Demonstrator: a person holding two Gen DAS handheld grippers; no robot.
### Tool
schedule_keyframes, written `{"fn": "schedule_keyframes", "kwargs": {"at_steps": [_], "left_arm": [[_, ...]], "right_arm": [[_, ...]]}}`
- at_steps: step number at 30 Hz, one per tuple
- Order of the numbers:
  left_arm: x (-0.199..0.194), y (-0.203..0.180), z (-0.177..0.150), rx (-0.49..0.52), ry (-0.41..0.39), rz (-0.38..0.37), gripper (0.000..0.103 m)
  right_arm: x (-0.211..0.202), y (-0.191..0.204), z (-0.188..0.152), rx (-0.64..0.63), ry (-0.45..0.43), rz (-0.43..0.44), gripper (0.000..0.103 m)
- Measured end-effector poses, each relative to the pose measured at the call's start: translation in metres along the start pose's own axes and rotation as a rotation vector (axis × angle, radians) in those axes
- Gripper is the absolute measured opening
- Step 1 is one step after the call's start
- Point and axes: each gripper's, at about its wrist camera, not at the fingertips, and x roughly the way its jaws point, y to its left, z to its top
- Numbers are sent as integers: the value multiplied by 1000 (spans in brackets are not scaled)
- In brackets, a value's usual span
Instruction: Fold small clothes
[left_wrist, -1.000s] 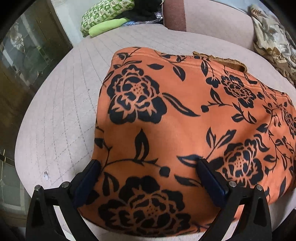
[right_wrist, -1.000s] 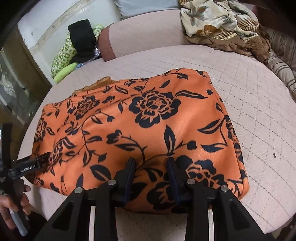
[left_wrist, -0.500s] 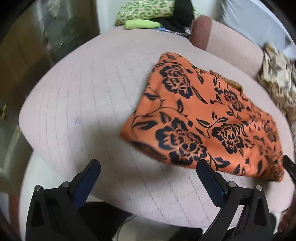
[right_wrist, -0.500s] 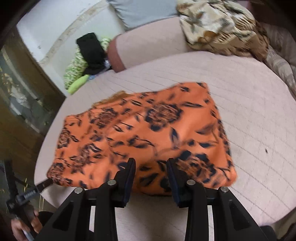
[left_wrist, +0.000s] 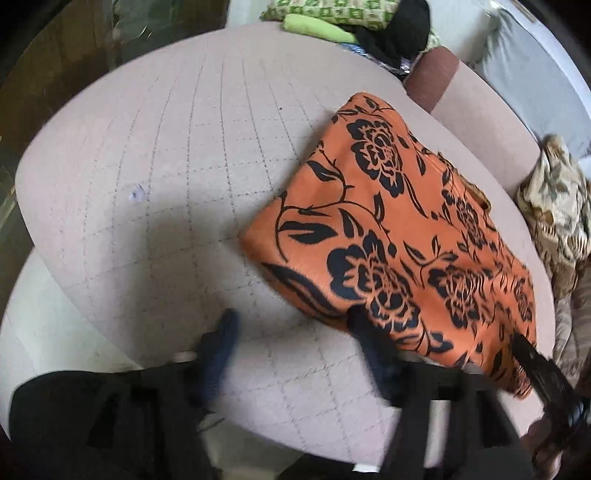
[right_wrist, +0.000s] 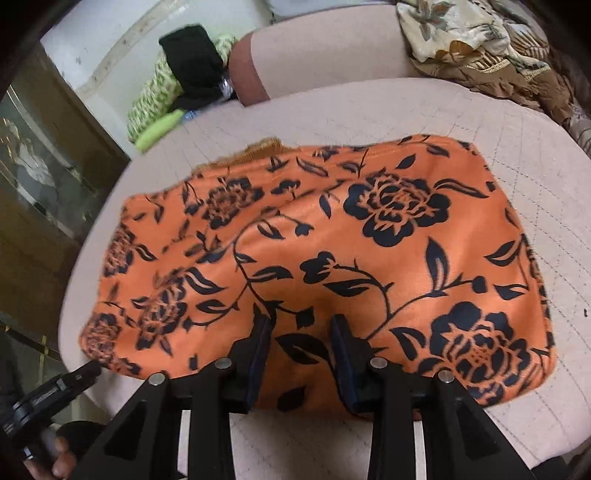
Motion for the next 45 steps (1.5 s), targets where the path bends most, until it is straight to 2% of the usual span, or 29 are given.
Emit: {"fn": "schedule_keyframes", "kwargs": {"at_steps": [5,6,9,12,15,16,18,20,23,26,31,35,36,38,39,40,43,45], "left_arm": [[23,-5,9,-78,41,-18,86],[25,-8,11,-81,35,-15,89],[29,-18,19,-58,12,-15,89],[29,-25,22,-43,10,-29,89],[19,-23,21,-37,-8,-21,89],[14,-19,19,-36,-17,-16,89],[7,-9,16,-45,-18,-12,89],[1,10,9,-84,-5,-18,89],[-6,37,-2,-163,13,-51,89],[-6,43,-8,-200,15,-67,89],[-3,18,-2,-188,30,-160,89],[27,-7,27,-155,-18,-135,89],[36,-8,32,-167,-9,-123,88],[39,-11,38,-170,-73,-77,81],[37,-17,41,-147,-108,-78,57],[40,-24,44,-117,-97,-116,46],[40,-32,45,-88,-124,-128,40],[37,-32,44,-61,-155,-164,40]], "right_arm": [[-19,5,16,4,-59,35,36],[-19,9,20,-1,-68,46,36],[-12,28,25,-40,-75,67,36],[13,45,25,-69,-28,67,36],[54,46,15,-63,102,39,37],[53,46,13,-67,64,42,37],[46,46,12,-63,49,72,36],[36,40,9,-44,27,119,37],[15,28,1,-40,-35,138,37],[1,13,-9,-11,-62,153,37],[-15,5,-26,1,-74,156,37],[-31,1,-32,0,-84,167,37],[-33,1,-32,-5,-87,168,37],[-40,1,-33,-14,-91,167,37],[-42,1,-33,-17,-93,166,37],[-44,1,-33,-20,-95,166,37],[-38,5,-33,-25,-78,167,37],[-29,14,-32,-26,-60,175,37]]}}
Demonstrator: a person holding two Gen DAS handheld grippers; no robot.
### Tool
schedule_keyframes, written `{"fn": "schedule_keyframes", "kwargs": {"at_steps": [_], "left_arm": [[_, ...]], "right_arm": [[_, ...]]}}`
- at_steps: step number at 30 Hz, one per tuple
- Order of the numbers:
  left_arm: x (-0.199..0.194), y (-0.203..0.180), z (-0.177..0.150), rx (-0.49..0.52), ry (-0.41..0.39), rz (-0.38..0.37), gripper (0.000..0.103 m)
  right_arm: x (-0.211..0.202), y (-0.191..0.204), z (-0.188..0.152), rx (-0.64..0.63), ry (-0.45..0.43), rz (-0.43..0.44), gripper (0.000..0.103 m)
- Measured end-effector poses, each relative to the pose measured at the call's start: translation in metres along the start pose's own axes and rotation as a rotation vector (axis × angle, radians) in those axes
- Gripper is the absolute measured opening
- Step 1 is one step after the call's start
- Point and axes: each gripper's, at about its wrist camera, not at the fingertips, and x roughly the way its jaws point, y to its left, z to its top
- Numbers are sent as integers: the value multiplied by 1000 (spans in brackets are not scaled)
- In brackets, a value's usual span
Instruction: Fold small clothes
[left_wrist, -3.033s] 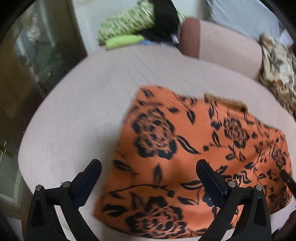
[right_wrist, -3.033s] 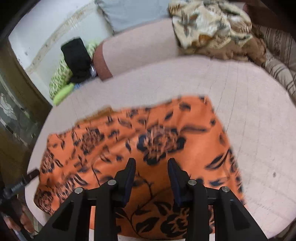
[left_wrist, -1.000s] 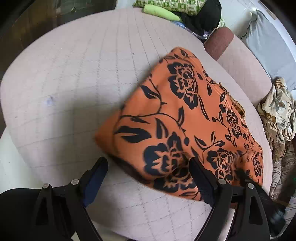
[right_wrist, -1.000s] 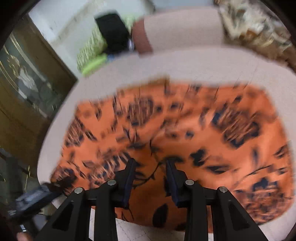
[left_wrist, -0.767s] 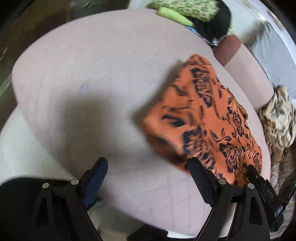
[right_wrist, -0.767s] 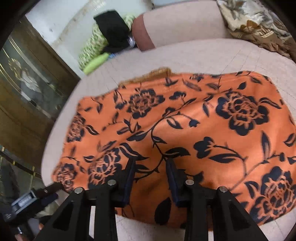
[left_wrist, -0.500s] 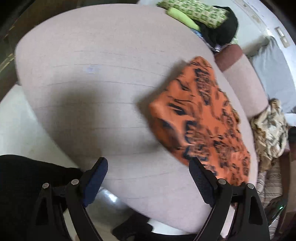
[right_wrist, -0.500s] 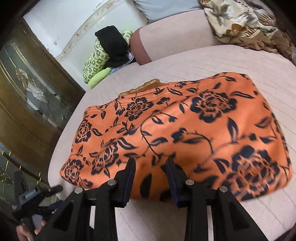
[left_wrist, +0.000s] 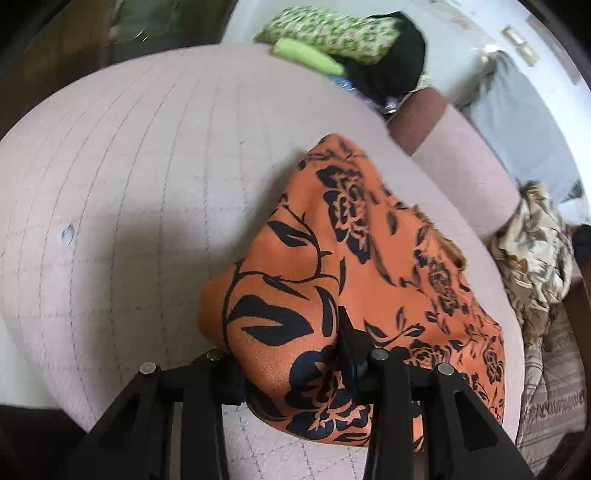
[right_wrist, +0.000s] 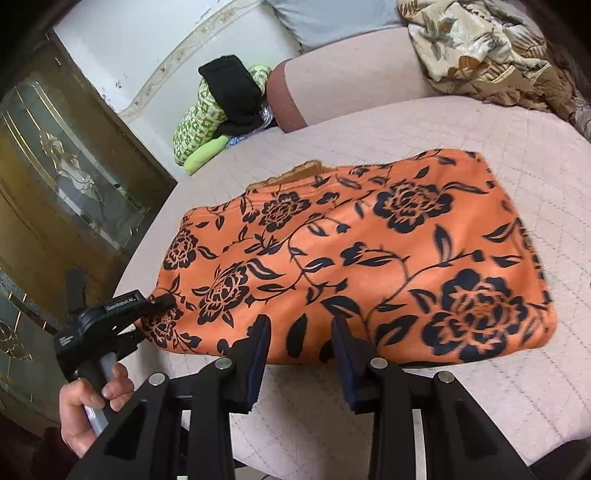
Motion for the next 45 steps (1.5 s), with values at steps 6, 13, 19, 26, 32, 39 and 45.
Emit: {"fn": "schedule_keyframes", "kwargs": {"at_steps": [6,13,19,26,32,39,45], "left_arm": [[6,28,1,-101,3,-173,78],[8,-10,5,108,-22,-33,34],[-28,-46,3,224,-122,-57,30],[-69,-143,-12,474,-193,-115,29],[-63,-235,-58,627,-136,-169,29],[15,-307,-147,813,125,-117,42],[-69,-252,-134,937,-47,-345,77]], "right_arm": [[58,24,6,18,69,16,37],[62,9,8,44,137,61,37],[-8,-55,1,120,-7,9,39],[-64,-136,-8,292,-152,15,39],[-103,-190,-24,398,-248,-4,39],[-134,-229,-36,480,-263,-27,39],[-125,-219,-10,487,-260,152,77]]}}
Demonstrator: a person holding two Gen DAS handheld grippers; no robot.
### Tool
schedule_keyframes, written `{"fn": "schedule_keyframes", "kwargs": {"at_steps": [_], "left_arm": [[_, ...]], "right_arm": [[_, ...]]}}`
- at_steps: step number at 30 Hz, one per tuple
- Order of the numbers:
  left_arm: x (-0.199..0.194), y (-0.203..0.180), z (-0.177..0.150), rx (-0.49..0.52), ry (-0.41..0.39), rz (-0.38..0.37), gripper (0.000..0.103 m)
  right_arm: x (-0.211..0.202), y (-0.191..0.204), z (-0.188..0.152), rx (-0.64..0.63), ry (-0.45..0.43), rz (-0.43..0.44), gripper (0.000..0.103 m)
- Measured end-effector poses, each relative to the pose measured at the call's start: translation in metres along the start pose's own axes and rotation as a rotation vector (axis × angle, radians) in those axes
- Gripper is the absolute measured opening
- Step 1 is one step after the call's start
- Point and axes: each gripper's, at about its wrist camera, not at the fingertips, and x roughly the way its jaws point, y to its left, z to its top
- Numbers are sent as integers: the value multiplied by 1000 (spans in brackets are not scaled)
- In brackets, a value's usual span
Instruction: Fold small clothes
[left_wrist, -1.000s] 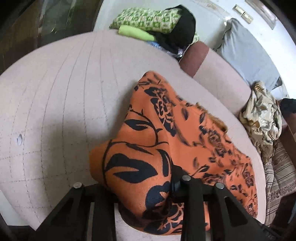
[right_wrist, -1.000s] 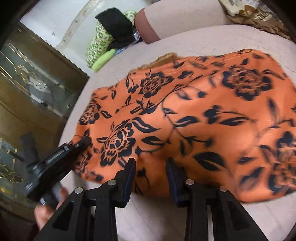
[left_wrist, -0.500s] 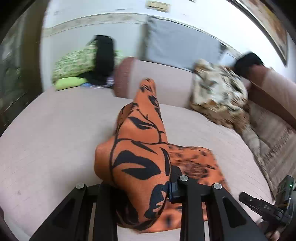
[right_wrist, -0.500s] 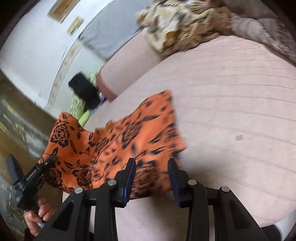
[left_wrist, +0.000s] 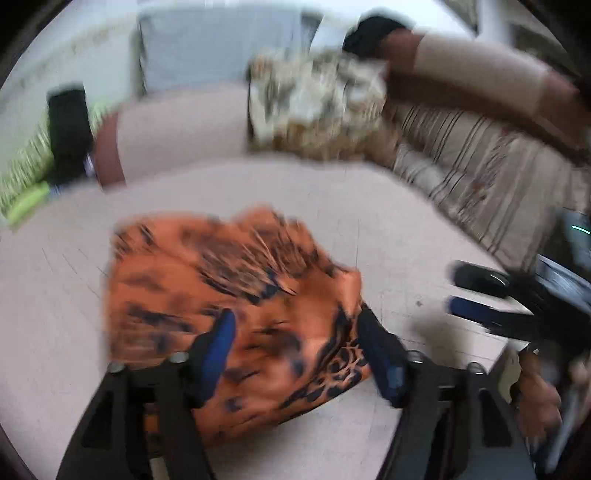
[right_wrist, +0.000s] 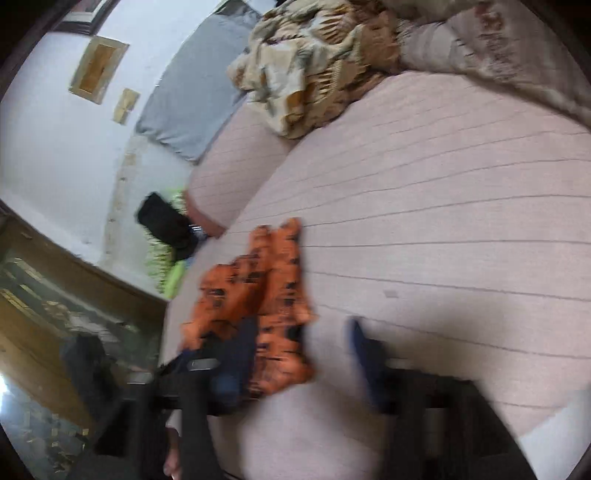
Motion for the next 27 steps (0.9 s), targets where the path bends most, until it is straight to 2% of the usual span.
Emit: {"fn": "schedule_keyframes", "kwargs": {"at_steps": [1,2,4,6,7,8,10,12,14,15,16,17,18,20,24,26,27], "left_arm": [[-19,8,-2,8,-51,10,82],[-41,23,-7,4,-101,54,90],[-55,48,-12,-23,-103,128,93],[-55,80,-20,-79,-52,218,93],[-48,100,-26,-126,4,287,93],[-42,108,-27,-148,34,303,93],[-27,129,-37,-211,119,338,93],[-12,139,-46,-255,170,328,93],[0,140,-49,-267,199,318,93],[3,139,-47,-274,203,313,93],[4,139,-44,-281,197,307,93],[7,136,-40,-282,195,311,93],[8,137,-35,-286,191,308,92],[5,134,-21,-291,170,292,92],[-5,122,4,-274,88,275,93],[-2,113,11,-260,86,271,93],[4,109,11,-252,100,277,93]], "right_arm": [[12,9,3,7,23,62,77],[23,18,3,10,44,88,77],[53,34,6,25,122,109,77],[81,42,9,46,169,87,77],[96,45,8,55,197,64,77],[108,47,7,72,229,45,77],[125,56,1,105,264,65,77],[136,71,-3,87,261,53,77],[153,84,-2,42,246,-51,77],[161,88,-1,26,241,-108,70],[167,90,3,18,244,-156,59],[173,93,7,-5,255,-217,28],[176,101,11,-43,264,-251,25],[169,121,22,-125,220,-246,21],[133,149,42,-229,82,-174,20],[122,140,44,-247,69,-160,20],[123,129,43,-225,93,-162,21]]}}
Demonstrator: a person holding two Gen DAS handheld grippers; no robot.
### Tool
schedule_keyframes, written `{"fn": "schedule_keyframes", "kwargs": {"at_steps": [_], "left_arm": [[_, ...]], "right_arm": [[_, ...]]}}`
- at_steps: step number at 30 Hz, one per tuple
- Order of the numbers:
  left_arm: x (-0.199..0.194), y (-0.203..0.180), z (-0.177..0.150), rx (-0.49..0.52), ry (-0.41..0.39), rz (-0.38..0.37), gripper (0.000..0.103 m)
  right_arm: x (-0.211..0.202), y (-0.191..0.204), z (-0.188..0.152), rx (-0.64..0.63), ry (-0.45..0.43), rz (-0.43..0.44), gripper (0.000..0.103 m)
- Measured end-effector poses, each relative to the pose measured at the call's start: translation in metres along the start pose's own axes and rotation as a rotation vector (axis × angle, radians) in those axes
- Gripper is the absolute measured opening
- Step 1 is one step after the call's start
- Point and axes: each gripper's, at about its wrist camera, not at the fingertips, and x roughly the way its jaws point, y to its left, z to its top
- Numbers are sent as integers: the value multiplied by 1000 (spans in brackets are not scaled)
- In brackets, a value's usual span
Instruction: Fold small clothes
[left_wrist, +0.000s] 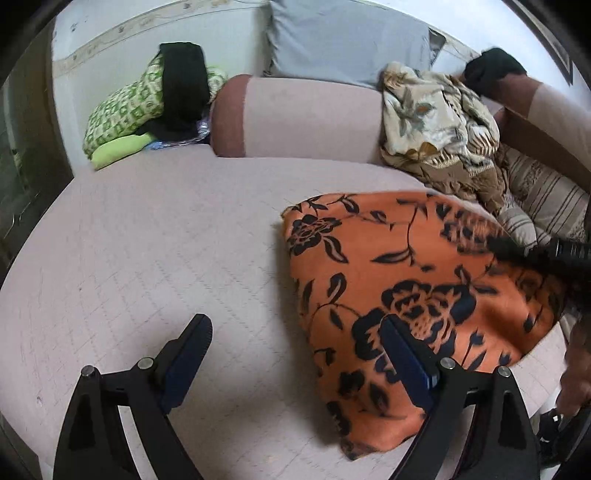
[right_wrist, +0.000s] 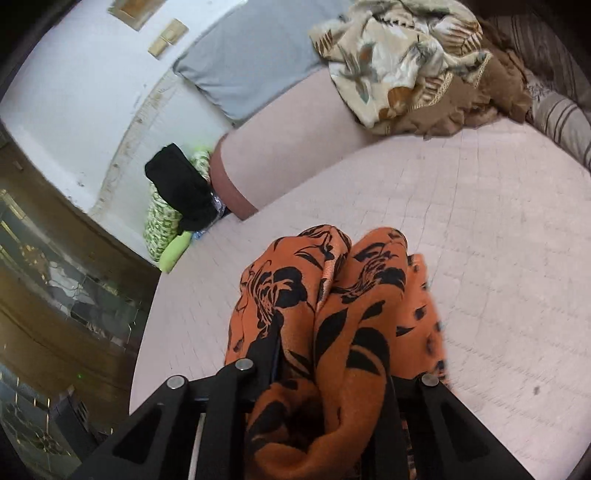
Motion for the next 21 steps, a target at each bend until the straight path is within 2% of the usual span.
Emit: {"fn": "schedule_keyframes", "kwargs": {"at_steps": [2,4,5,6,7,9,11,13,14,15,16,18,21], "left_arm": [[23,-15,-5,44,79,29,93],[47,-28,-17,96,174,55,93],[54,-33,-27,113,194,59,93],[52,-33,-31,111,174,62,93],[47,-33,-36,106,132,60,93],[46,-30,-40,109,130,44,93],[47,-28,-40,91,133,28,93],[47,-26,-42,70,136,22,93],[47,-28,-42,66,133,22,93],[47,-28,-44,63,125,22,93],[47,-27,-45,59,117,20,93],[47,-26,-46,47,107,14,93],[45,-25,-49,46,92,10,93]], "right_arm": [[17,-31,-12,81,110,-16,25],[33,-65,-29,154,204,-87,37],[33,-76,-34,193,199,-73,52],[24,-84,-38,235,173,-23,53],[18,-86,-37,248,168,-18,54],[2,-84,-33,230,132,-84,61],[-18,-71,-21,169,44,-117,60],[-28,-43,-7,75,-8,-89,60],[-28,-34,-2,34,-7,-88,55],[-25,-18,2,-24,-3,-93,40],[-16,1,4,-86,6,-104,32],[9,25,6,-152,41,-114,29],[55,37,5,-163,112,-154,29]]}}
